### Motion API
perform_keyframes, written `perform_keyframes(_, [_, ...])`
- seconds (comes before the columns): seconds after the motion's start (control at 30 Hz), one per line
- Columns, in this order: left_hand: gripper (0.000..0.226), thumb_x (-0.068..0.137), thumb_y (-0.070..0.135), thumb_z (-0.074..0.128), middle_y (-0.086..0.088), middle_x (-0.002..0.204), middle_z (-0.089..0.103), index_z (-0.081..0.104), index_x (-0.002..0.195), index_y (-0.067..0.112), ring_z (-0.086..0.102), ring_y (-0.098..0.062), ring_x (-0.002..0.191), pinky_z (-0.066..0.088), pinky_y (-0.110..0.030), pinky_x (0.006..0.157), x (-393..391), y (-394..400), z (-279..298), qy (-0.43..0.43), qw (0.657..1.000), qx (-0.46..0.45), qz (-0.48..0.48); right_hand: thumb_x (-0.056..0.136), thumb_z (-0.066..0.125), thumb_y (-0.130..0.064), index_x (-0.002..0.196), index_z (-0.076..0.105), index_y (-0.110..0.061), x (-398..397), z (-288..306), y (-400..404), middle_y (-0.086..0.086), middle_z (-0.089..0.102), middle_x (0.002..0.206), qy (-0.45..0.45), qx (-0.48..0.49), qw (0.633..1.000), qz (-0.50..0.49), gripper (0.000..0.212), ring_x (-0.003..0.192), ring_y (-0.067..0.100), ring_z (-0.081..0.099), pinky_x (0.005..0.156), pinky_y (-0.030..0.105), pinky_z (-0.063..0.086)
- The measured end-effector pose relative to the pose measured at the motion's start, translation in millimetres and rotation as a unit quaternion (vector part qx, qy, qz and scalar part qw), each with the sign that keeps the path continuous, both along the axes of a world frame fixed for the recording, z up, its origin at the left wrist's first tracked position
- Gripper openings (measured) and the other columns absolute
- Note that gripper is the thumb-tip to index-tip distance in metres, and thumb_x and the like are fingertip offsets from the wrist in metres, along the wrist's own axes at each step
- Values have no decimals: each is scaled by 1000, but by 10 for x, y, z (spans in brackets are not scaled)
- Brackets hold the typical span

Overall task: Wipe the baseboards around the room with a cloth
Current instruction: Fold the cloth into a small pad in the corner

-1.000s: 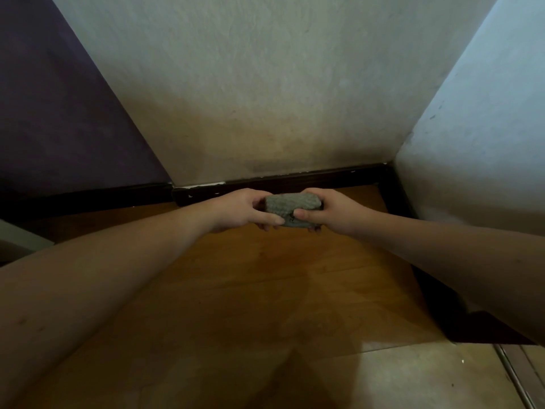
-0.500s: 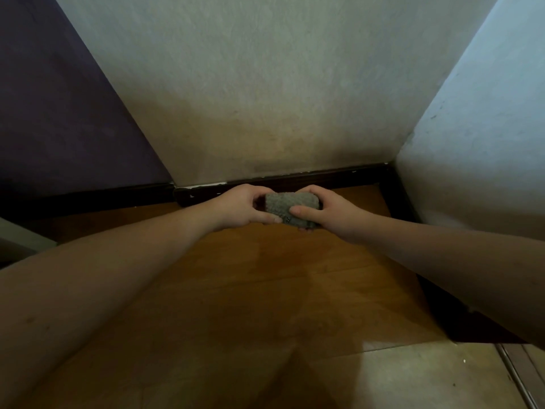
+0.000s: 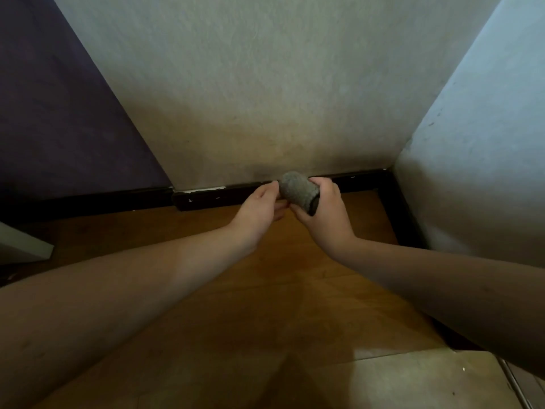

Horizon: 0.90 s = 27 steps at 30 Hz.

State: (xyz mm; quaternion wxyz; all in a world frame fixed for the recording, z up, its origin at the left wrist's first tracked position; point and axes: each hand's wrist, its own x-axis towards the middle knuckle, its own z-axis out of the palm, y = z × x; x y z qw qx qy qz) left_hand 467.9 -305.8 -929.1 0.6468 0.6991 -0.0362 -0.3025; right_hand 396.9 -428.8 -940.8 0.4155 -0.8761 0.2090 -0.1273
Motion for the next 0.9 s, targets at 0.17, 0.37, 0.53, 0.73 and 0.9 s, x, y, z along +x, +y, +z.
perform_keyframes(0.17, [48,101,54,40,-1,130,62,51,138,25,61,-21,116,55,-43,94,155,77,64,92,993,-67,27,94,64,-16,157,12,-30,-124,-26,166,-13,10,155,50,23,981,187,83,139,17,32,110,22,33])
perform_keyframes(0.37, [59,98,40,56,-5,142,53,36,152,26,55,-24,126,51,-33,92,230,297,-73,61,997,-53,-1,96,48,2,157,13,-33,-189,-24,240,-24,4,160,68,72,954,282,78,144,-4,13,114,17,23])
perform_keyframes(0.53, [45,93,27,66,-3,131,58,49,134,37,62,-26,112,59,-39,81,250,424,-71,32,999,-8,-35,104,45,-18,143,43,-28,-146,-4,208,-7,50,133,17,192,979,69,41,118,11,54,94,29,50])
perform_keyframes(0.73, [52,87,12,74,7,121,60,55,123,44,63,-21,107,59,-38,80,217,402,-46,-73,985,19,-153,95,54,-45,154,23,-34,-36,-10,37,-3,49,138,50,323,940,95,67,119,17,57,99,38,51])
perform_keyframes(0.9, [64,81,11,81,8,122,56,51,132,34,61,-15,109,60,-34,84,260,430,-75,-136,970,65,-191,95,61,-32,151,34,-32,-70,-9,-95,-10,53,129,63,278,946,156,62,114,4,54,96,27,50])
